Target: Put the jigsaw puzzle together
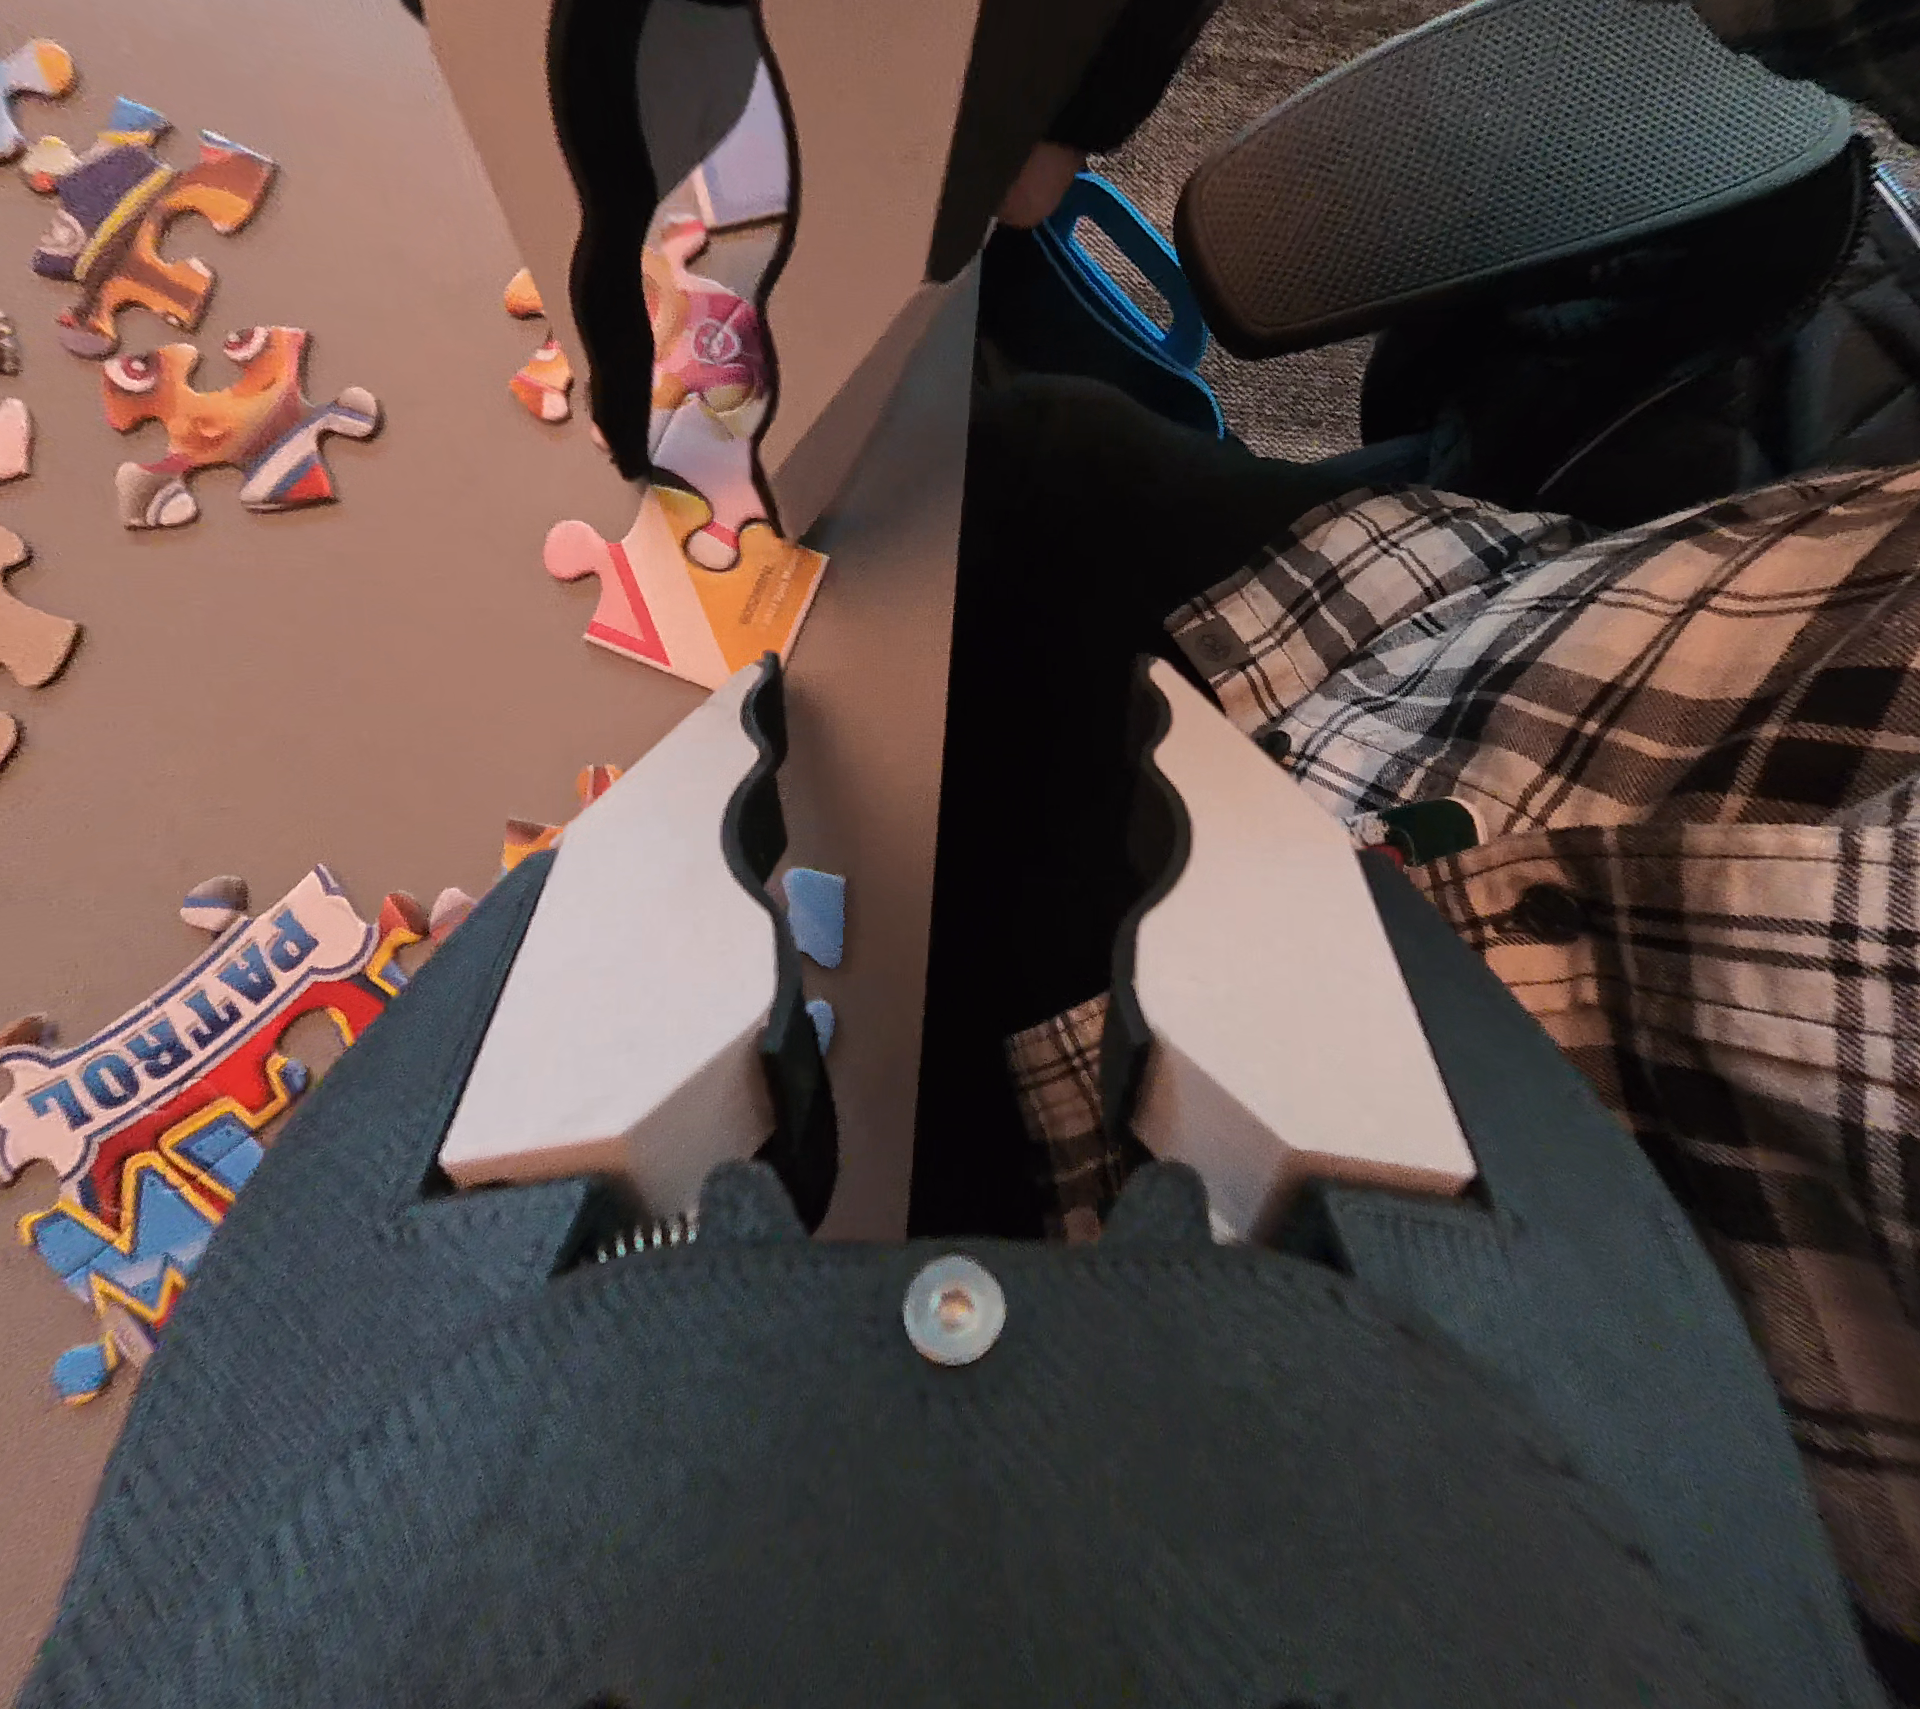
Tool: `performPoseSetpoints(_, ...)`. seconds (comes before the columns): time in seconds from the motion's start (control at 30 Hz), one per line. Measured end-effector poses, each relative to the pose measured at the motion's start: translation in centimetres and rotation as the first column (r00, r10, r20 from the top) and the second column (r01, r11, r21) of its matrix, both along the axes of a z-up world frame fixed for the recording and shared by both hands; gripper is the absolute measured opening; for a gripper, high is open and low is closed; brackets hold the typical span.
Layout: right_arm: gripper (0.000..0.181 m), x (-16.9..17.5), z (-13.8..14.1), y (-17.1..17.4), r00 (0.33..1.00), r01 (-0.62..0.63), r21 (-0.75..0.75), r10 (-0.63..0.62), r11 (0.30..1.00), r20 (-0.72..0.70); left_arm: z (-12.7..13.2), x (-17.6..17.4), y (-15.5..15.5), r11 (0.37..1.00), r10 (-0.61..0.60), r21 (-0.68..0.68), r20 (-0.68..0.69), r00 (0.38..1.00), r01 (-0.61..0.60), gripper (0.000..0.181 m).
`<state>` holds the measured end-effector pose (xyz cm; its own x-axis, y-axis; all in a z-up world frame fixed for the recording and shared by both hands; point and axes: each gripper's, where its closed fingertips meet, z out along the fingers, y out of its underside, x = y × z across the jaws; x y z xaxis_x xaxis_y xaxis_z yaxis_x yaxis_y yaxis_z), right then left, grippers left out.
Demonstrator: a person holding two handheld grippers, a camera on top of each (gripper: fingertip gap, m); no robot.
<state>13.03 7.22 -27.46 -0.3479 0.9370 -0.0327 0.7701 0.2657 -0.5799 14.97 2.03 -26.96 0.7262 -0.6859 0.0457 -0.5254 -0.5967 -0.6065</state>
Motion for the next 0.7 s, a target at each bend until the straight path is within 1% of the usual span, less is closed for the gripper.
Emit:
performPoseSetpoints(0.17,0.036,0.6,-0.1,-0.1,1.0,-0.027,0.037,0.027,0.999,0.008,-0.5,0.0,0.4,1.0,0.011,0.004,-0.017,1.0,-0.011,0.069)
performPoseSetpoints(0.33,0.03,1.3,-0.1,-0.9,0.998,-0.066,0.034,0.066,0.997,-0.012,-0.5,0.3,-0.2,1.0,0.001,0.004,-0.017,1.0,-0.001,0.069)
performPoseSetpoints(0.43,0.03,1.7,-0.1,-1.5,0.997,-0.073,0.027,0.074,0.997,-0.027,-0.4,0.4,-0.5,1.0,-0.003,0.029,-0.023,1.0,0.003,0.069)
performPoseSetpoints(0.57,0.028,2.2,0.0,-2.0,0.995,-0.079,0.048,0.082,0.996,-0.062,-0.7,-0.2,-0.6,0.998,0.001,0.057,-0.075,0.997,0.003,0.07)
performPoseSetpoints(0.7,0.03,2.7,-0.1,-2.3,0.992,-0.058,0.098,0.068,0.994,-0.103,-1.2,-0.1,-0.6,0.997,-0.01,0.076,-0.121,0.993,0.019,0.07)
